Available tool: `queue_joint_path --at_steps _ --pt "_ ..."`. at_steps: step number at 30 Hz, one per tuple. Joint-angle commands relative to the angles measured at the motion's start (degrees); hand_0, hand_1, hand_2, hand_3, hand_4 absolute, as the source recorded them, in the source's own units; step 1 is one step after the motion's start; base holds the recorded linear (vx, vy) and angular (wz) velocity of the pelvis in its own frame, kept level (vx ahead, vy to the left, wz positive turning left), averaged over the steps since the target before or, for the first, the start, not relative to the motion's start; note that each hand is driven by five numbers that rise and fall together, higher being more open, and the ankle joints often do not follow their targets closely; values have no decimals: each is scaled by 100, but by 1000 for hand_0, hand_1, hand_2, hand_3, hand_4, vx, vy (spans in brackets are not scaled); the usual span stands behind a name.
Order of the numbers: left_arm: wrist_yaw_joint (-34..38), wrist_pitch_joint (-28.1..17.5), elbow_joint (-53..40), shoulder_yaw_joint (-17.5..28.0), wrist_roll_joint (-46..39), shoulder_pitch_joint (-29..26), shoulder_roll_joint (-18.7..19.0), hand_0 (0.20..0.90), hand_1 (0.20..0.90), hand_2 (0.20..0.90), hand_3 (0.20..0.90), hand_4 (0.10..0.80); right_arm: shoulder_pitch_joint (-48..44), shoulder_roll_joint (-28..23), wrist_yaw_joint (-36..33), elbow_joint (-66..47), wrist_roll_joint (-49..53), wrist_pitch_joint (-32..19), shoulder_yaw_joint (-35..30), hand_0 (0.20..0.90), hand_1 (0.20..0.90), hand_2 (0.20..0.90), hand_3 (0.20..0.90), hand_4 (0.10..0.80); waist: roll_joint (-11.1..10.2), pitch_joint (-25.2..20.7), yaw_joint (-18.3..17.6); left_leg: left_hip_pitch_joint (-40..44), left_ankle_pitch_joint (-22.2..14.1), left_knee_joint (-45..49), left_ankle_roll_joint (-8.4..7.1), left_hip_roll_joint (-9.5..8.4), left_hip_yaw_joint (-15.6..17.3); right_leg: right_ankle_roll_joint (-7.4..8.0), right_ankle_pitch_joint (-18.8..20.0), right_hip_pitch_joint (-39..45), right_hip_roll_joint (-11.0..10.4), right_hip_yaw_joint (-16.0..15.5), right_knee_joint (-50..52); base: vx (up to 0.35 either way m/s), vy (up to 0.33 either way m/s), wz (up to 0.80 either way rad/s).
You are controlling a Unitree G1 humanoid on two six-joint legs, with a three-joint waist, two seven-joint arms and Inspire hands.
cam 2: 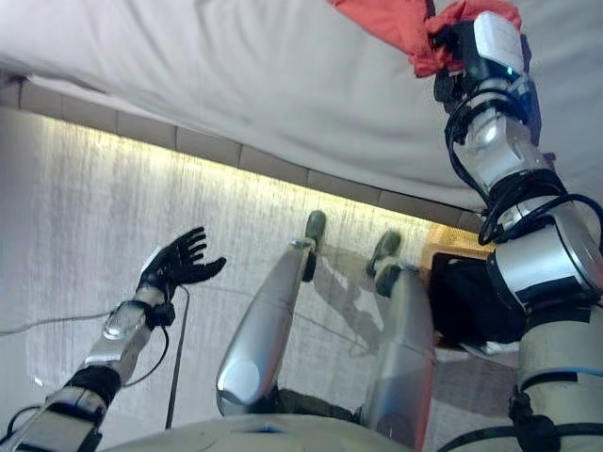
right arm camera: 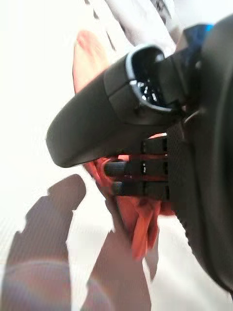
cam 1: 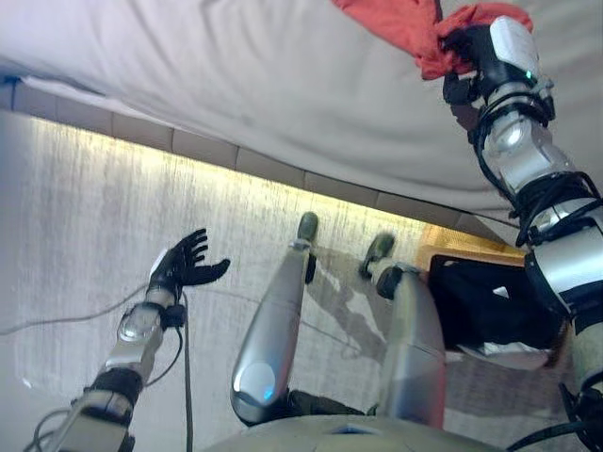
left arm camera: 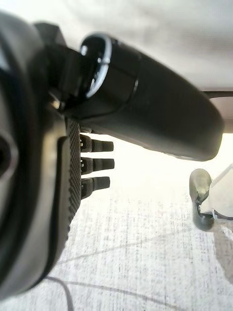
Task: Pick up the clothes from the bed and place them into the basket
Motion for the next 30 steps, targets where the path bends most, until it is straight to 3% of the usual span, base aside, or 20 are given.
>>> queue_joint_path --at_steps 1,2,3,9,16,17,18,26,28,30 --pt "-88 -315 -47 119 -8 569 211 900 900 900 900 800 95 -534 -430 -293 371 -233 -240 300 300 300 200 100 56 -503 -58 430 441 -687 10 163 54 36 429 731 209 -240 -812 73 15 -22" --pt "-103 -321 -55 123 6 595 200 900 900 900 900 800 131 -559 -423 -306 417 -245 -280 300 300 300 200 100 47 -537 -67 509 446 -731 -5 169 71 37 435 831 237 -235 -887 -17 42 -15" --pt "-123 -354 -94 124 7 655 197 900 900 900 900 800 231 -614 -415 -360 484 -255 -376 300 300 300 200 100 36 -594 -88 630 671 -942 -3 180 128 -12 639 992 281 -295 -1143 -13 36 -6" --pt "-40 -392 -167 122 318 885 73 900 900 900 900 800 890 -897 -347 -626 647 -362 -781 300 300 300 200 100 -181 -925 -171 1399 755 -1595 -111 259 304 129 828 1869 334 -254 -2059 57 -10 -10" --pt "-58 -533 134 120 516 1021 -68 900 900 900 900 800 1122 -961 -18 -494 734 -492 -901 300 300 300 200 100 -232 -1235 -183 2063 919 -2326 -185 357 453 249 969 2506 346 -223 -2694 71 14 -12" --pt "-81 -622 303 124 581 993 -121 900 900 900 900 800 1180 -904 408 -463 761 -645 -887 338 338 338 244 144 -246 -1267 -166 2151 933 -2413 -197 374 461 250 970 2589 338 -267 -2748 49 -10 -12" --pt "-62 -631 392 104 617 938 -133 900 900 900 900 800 1185 -848 621 -451 767 -716 -818 900 900 900 900 800 -263 -1278 -160 2143 965 -2447 -198 376 447 242 1004 2583 341 -285 -2783 40 -34 -7" --pt "19 -682 751 139 633 645 -200 900 900 900 900 800 1032 -591 762 -827 195 -684 -85 900 900 900 900 800 -347 -1142 -220 2117 829 -2106 -167 424 546 130 946 2417 334 -312 -2583 11 -16 4" --pt "73 -548 662 126 730 729 -243 900 900 900 900 800 1289 -672 724 -1022 81 -650 -97 900 900 900 900 800 -350 -1051 -231 1808 1201 -1196 -352 474 465 11 883 2616 284 -419 -2529 203 36 12" --pt "100 -523 784 152 850 896 -330 900 900 900 900 800 1448 -590 667 -950 -145 -730 -187 900 900 900 900 800 -169 -1005 -103 1601 1526 -1615 -371 517 535 23 715 2887 407 -466 -2417 423 87 36"
